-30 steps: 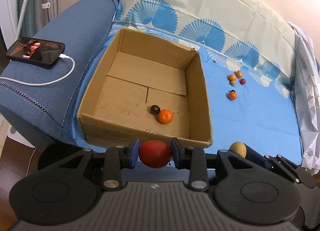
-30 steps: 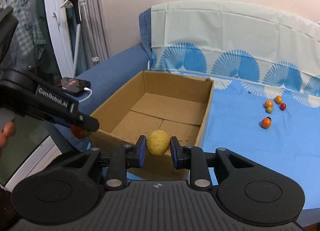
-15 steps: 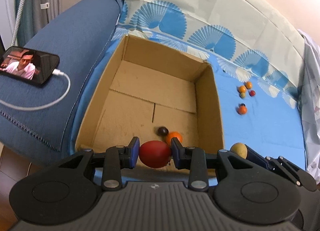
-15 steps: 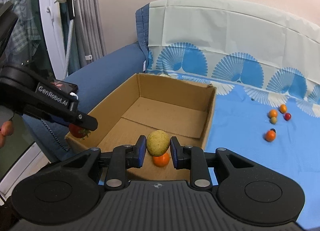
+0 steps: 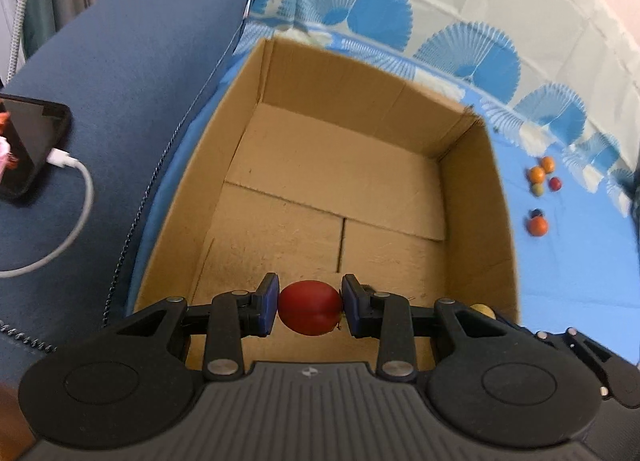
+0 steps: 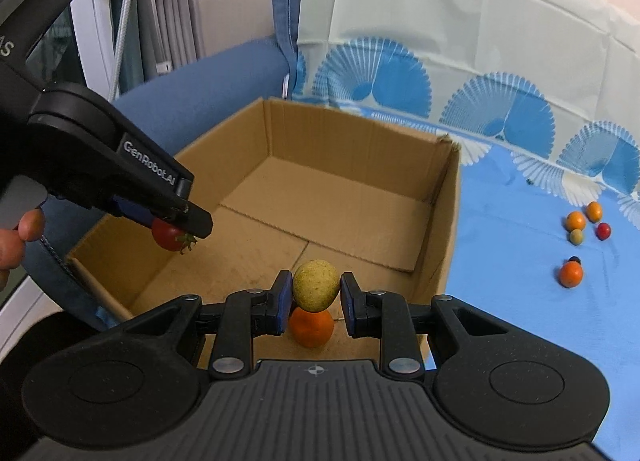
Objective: Organize fruits
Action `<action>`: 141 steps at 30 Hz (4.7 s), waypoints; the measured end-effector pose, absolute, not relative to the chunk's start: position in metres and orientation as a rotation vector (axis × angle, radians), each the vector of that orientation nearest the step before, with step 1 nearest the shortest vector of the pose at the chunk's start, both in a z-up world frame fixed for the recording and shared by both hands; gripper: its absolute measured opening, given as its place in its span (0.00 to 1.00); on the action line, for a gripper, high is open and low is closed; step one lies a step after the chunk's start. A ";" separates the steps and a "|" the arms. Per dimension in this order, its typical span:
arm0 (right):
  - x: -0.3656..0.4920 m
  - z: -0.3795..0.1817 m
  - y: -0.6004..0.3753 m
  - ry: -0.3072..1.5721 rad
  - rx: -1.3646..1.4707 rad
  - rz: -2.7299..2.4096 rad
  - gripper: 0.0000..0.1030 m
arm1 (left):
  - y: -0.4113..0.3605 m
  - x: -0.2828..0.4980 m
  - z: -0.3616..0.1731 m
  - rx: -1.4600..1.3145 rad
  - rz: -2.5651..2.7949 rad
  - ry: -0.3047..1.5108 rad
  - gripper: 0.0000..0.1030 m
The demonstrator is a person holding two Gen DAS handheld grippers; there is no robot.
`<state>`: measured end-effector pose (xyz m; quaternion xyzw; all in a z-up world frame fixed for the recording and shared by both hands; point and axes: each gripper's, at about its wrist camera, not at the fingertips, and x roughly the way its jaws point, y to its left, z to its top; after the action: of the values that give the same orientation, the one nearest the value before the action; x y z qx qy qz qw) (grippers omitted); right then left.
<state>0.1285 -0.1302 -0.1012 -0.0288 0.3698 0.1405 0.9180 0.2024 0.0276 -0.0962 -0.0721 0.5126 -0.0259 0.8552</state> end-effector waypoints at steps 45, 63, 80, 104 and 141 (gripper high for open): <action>0.010 -0.060 -0.141 0.770 -0.034 0.171 0.97 | 0.025 0.046 -0.066 -0.023 -0.060 0.973 1.00; -0.035 -0.032 -0.150 0.643 -0.017 0.172 0.99 | 0.014 0.005 -0.035 0.018 -0.067 0.886 1.00; -0.041 -0.030 -0.150 0.632 -0.008 0.168 0.99 | 0.012 0.000 -0.032 0.024 -0.070 0.875 1.00; -0.031 -0.038 -0.166 0.652 0.049 0.152 0.99 | 0.003 0.014 -0.035 0.040 -0.061 0.916 1.00; 0.017 -0.067 -0.327 0.623 0.146 -0.201 0.99 | -0.109 0.110 -0.019 0.124 -0.196 0.914 1.00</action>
<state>0.0167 -0.3273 -0.0672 0.0717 0.3057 -0.0984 0.9443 0.1101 -0.1094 -0.0187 0.0596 0.4402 -0.0946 0.8909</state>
